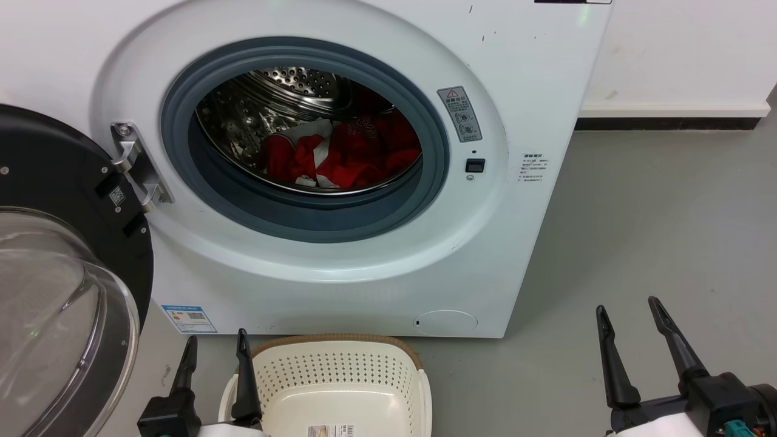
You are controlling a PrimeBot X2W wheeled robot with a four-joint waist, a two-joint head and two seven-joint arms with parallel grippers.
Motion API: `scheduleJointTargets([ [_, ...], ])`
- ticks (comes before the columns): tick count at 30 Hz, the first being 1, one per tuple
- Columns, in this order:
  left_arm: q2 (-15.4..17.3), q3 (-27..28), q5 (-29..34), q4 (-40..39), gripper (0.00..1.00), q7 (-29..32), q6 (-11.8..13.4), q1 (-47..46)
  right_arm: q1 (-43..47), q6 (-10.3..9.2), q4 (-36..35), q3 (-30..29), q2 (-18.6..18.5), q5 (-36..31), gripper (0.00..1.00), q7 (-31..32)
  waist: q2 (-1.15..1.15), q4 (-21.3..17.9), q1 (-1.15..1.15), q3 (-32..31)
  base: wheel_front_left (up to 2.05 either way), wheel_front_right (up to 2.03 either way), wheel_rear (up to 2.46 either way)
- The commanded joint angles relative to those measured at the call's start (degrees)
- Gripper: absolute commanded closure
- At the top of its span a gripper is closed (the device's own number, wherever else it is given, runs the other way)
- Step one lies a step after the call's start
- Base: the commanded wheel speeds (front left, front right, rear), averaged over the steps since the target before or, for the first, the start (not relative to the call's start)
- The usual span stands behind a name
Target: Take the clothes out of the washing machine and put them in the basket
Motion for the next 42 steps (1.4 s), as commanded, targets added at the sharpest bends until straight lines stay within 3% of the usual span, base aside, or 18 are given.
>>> scheduleJointTargets([
  [1, 0.1, 0.1, 0.5, 0.1, 0.00, -0.4, 0.2, 0.3, 0.3, -0.02, 0.1, 0.0, -0.1, 0.4, 0.00, -0.1, 0.00, 0.0, 0.00, 0.0, 0.00, 0.00, 0.00],
  [9, 0.1, 0.6, 1.1, 0.9, 0.00, -0.4, -0.8, -3.3, -0.8, -0.02, -0.1, -0.1, -0.1, 0.6, 0.00, -0.1, 0.00, -0.3, 0.00, 1.0, 0.00, 0.00, 0.00],
  [18, 0.6, 3.3, 3.7, 6.8, 0.00, -0.3, -5.4, -16.3, -4.2, -0.02, -1.4, 0.8, -0.1, 0.7, 0.00, -0.1, 0.00, -2.8, 0.00, 6.3, 0.00, 0.00, 0.00],
  [30, 7.7, 4.2, 7.1, 22.2, 0.00, -0.3, -9.6, -44.9, -13.0, -0.03, -3.5, 1.5, 0.0, 2.1, 0.00, -0.1, 0.00, -7.9, 0.00, 20.9, 0.00, 0.00, 0.00],
  [42, 13.2, 2.3, 8.8, 38.4, 0.00, -0.3, -10.4, -65.9, -19.3, -0.03, -5.1, 2.0, 0.0, 5.7, 0.00, -0.1, 0.00, -13.4, 0.00, 33.4, 0.00, 0.00, 0.00],
])
